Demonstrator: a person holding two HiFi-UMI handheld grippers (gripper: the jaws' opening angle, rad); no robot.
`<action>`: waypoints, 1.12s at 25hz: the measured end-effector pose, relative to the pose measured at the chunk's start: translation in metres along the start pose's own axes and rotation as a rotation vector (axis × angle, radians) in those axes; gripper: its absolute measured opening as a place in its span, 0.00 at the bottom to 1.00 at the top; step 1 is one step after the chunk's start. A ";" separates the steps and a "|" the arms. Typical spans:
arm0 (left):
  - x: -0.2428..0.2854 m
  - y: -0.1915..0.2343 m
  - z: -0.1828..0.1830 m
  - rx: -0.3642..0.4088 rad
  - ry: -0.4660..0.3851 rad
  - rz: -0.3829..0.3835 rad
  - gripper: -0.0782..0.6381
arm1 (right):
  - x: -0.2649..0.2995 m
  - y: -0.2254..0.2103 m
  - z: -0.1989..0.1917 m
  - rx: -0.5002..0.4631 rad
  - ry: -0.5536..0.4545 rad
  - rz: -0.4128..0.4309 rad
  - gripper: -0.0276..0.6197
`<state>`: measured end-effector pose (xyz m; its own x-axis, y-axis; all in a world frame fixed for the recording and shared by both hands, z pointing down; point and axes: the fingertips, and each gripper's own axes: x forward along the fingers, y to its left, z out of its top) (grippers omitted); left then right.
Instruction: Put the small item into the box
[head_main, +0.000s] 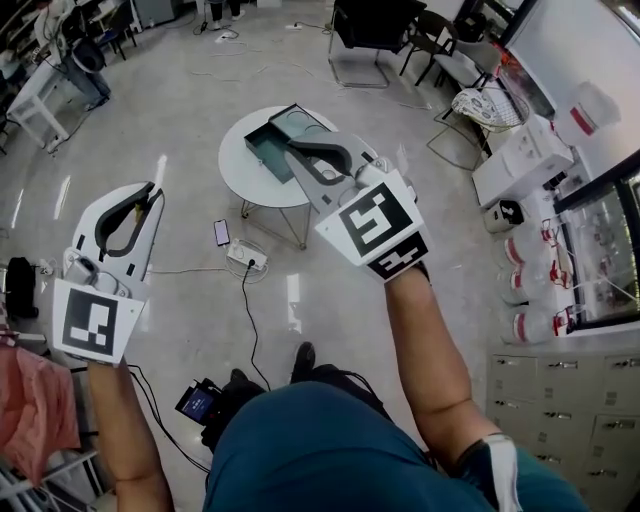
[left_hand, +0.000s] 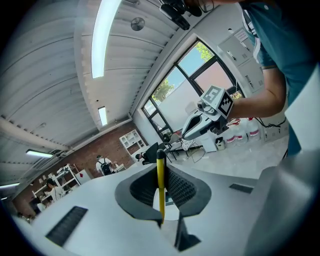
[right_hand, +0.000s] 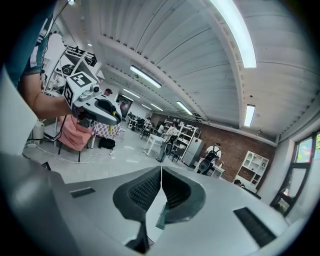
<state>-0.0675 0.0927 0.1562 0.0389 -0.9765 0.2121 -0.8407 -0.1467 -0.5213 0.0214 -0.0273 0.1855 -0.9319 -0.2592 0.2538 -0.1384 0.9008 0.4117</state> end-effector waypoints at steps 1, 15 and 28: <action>0.001 0.000 0.001 0.003 0.002 0.001 0.18 | -0.001 -0.001 0.001 0.002 -0.004 0.002 0.10; 0.093 0.008 0.016 0.031 -0.100 -0.149 0.18 | -0.010 -0.064 -0.039 0.048 0.087 -0.148 0.10; 0.192 0.104 -0.028 0.050 -0.189 -0.322 0.18 | 0.092 -0.110 -0.045 0.115 0.195 -0.280 0.10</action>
<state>-0.1628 -0.1054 0.1657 0.3997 -0.8904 0.2177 -0.7420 -0.4537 -0.4935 -0.0336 -0.1658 0.2029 -0.7728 -0.5530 0.3116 -0.4262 0.8159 0.3908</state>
